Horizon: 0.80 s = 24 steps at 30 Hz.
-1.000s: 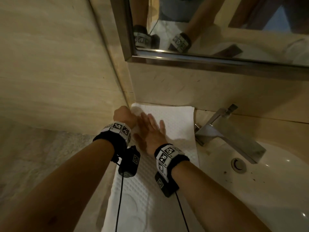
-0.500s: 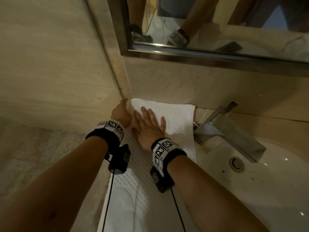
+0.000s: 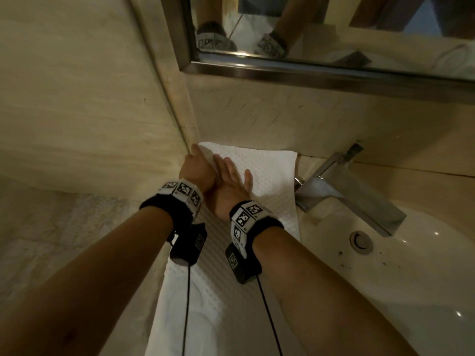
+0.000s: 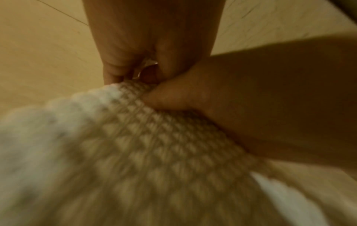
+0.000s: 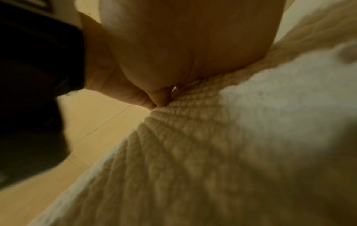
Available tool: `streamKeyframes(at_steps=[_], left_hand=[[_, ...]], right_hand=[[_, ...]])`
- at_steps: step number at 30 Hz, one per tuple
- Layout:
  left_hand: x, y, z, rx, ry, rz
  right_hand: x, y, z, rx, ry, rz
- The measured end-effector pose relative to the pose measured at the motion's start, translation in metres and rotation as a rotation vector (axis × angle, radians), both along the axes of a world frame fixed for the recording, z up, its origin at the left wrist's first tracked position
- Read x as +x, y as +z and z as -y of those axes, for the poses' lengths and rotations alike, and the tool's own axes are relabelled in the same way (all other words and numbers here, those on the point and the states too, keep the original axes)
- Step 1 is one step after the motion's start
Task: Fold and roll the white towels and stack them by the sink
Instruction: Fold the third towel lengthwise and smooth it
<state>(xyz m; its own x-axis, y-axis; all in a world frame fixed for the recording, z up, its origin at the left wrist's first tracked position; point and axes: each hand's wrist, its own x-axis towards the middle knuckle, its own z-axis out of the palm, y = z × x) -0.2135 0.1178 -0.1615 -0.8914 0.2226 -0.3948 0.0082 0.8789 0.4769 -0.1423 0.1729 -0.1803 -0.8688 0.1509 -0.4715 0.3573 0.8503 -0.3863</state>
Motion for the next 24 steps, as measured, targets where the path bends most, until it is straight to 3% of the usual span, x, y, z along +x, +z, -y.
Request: streamKeyframes(at_steps=[3,8,11,14,18,24], left_hand=[[0.016,-0.005,0.016,0.051,-0.04,-0.054],[0.058,0.001,0.048,-0.1,-0.189,0.01],[0.089,0.01,0.054,-0.212,-0.307,-0.046],[0.122,0.013,0.049,-0.289,-0.389,-0.118],[0.157,0.004,0.04,-0.393,-0.441,0.01],[0.145,0.002,0.048,-0.399,-0.453,0.086]], right_hand=[[0.005,0.004,-0.007,-0.069,-0.019,-0.104],[0.039,0.026,-0.037,-0.398,-0.152,-0.263],[0.076,0.039,-0.049,-0.369,-0.078,-0.281],[0.113,0.042,-0.056,-0.352,-0.176,-0.256],[0.141,0.04,-0.056,-0.273,-0.229,-0.23],[0.153,0.036,-0.047,-0.219,-0.31,-0.251]])
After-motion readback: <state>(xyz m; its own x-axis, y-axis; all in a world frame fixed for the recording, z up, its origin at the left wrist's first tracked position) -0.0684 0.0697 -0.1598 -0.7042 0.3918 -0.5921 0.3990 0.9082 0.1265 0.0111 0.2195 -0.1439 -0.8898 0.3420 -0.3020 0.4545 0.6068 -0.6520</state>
